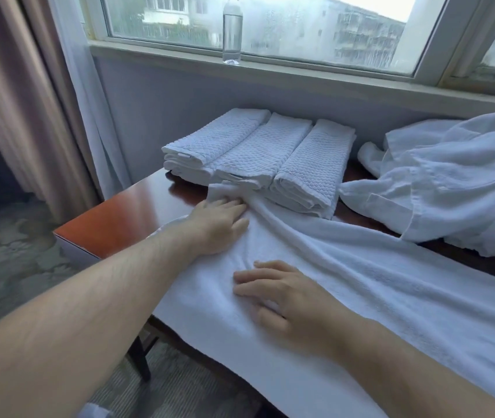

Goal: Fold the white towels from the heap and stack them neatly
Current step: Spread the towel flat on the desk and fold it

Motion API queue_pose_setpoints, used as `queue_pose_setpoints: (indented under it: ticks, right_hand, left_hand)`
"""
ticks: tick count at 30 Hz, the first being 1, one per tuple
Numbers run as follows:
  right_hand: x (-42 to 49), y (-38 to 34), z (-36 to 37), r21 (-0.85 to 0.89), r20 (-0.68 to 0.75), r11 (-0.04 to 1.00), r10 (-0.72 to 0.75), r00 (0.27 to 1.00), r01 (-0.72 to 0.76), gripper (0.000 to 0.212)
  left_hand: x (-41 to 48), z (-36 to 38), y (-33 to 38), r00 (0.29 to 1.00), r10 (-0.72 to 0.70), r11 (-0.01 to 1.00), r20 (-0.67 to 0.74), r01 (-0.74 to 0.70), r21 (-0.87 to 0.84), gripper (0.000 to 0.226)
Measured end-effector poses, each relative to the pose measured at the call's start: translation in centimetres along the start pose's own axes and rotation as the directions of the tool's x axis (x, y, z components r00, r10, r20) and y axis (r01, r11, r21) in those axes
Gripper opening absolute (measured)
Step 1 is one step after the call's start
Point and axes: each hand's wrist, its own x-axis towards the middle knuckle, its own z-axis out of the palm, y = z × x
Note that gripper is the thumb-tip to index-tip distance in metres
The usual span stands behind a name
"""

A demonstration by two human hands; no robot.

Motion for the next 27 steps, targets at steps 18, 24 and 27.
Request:
queue_pose_setpoints:
  ticks: [18,24,27]
  right_hand:
    - [-2.5,6.8,-4.7,-0.203,-0.426,0.624,0.637,0.642,-0.754,0.046]
    - [-4.1,7.5,-2.7,-0.247,-0.120,0.650,0.716,0.688,-0.719,0.074]
    - [-4.8,7.0,-2.2,-0.246,-0.112,0.666,0.703,0.703,-0.705,0.080]
  left_hand:
    - [-1.0,0.9,7.5,0.986,-0.051,0.995,-0.161,0.037,-0.091,0.059]
    - [-2.3,3.0,7.0,0.965,-0.252,0.968,0.069,0.251,0.015,0.079]
    - [-3.8,3.1,6.8,0.964,-0.257,0.966,0.076,0.256,0.016,0.076]
